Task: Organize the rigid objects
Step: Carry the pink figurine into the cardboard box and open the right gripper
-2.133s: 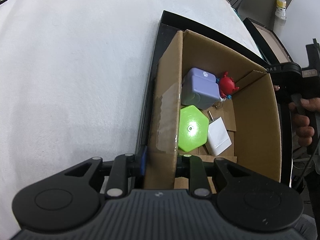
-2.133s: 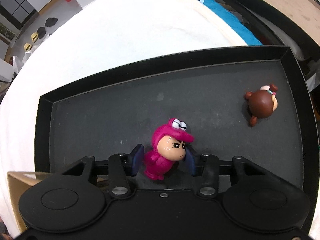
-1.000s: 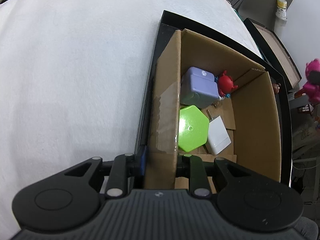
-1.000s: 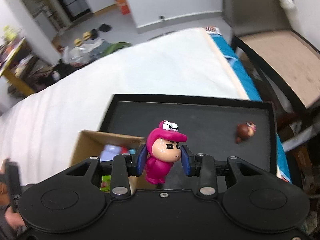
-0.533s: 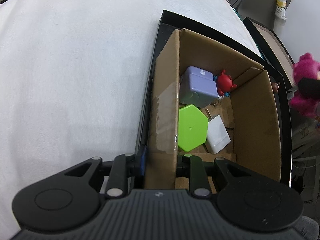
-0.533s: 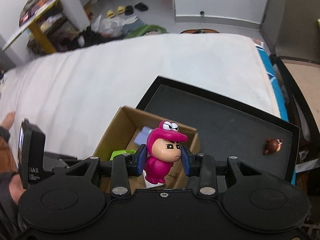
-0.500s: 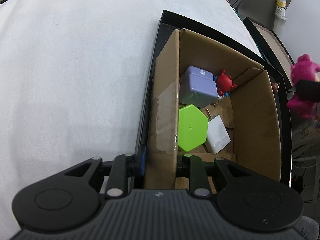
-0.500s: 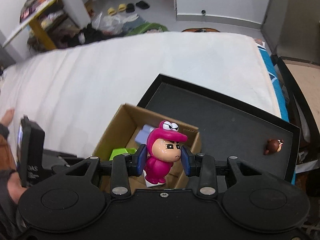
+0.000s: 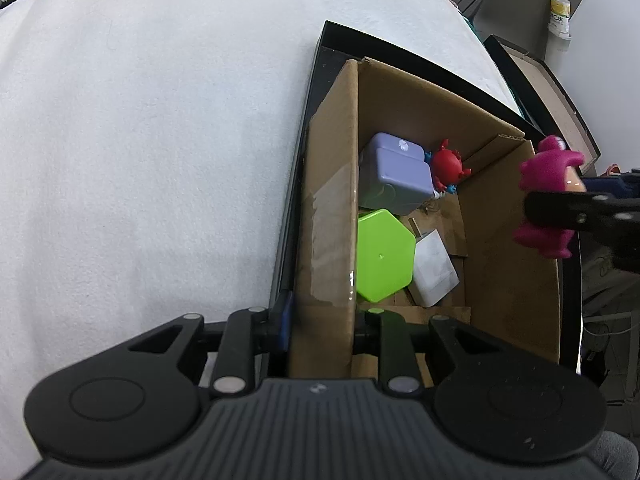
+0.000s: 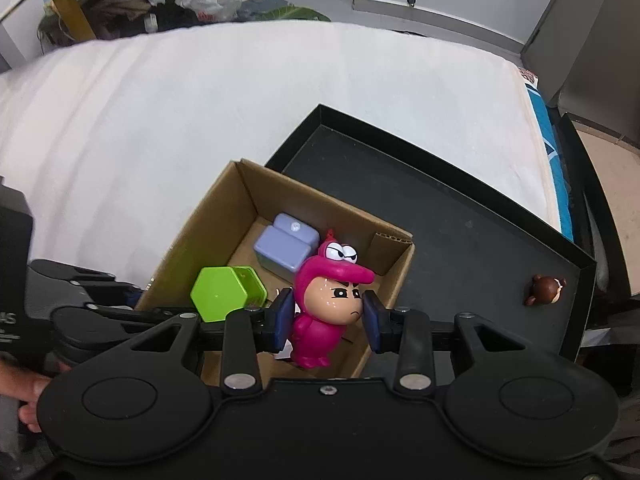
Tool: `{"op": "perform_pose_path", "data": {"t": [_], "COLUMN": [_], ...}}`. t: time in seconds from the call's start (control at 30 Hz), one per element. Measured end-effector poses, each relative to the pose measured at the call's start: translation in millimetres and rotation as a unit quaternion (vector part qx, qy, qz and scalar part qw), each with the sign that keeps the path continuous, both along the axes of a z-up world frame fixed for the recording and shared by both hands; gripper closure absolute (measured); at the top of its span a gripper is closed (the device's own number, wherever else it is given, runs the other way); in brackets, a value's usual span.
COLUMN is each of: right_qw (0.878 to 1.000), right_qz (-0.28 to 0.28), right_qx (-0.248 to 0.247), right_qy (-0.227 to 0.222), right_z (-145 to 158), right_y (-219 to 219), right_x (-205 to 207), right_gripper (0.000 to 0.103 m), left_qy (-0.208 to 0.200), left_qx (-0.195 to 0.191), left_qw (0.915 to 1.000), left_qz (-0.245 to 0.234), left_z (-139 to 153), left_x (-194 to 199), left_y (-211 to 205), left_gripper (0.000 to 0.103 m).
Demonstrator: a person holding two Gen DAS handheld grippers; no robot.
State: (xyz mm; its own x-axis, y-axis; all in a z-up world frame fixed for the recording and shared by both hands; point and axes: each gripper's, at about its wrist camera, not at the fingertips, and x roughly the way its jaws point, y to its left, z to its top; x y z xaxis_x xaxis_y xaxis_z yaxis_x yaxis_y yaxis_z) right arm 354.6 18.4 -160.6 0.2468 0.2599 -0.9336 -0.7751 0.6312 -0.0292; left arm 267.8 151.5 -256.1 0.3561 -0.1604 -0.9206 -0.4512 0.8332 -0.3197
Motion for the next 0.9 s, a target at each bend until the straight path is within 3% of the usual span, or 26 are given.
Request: {"op": "perform_pose_path", "data": {"t": [0.27,0.9], "right_qw": [1.0,1.0], "right_qz": [-0.002,-0.001], "right_qx": [-0.026,0.021], "right_qy": [-0.006,-0.015], "right_z": [-13.6,11.1], "right_y": [6.7,-19.7], "right_x": [-0.4,-4.7], "right_gripper": [0.066,0.065], "left_qy": [0.0,-0.001], "left_qx": [0.0,0.0], "left_qw": [1.0,1.0], "left_qz": [0.0,0.0], "left_z": [0.0,1.5], "left_x": [-0.1,0.0], "left_y": [0.0,-0.1], "left_gripper": [0.079,0.079]}}
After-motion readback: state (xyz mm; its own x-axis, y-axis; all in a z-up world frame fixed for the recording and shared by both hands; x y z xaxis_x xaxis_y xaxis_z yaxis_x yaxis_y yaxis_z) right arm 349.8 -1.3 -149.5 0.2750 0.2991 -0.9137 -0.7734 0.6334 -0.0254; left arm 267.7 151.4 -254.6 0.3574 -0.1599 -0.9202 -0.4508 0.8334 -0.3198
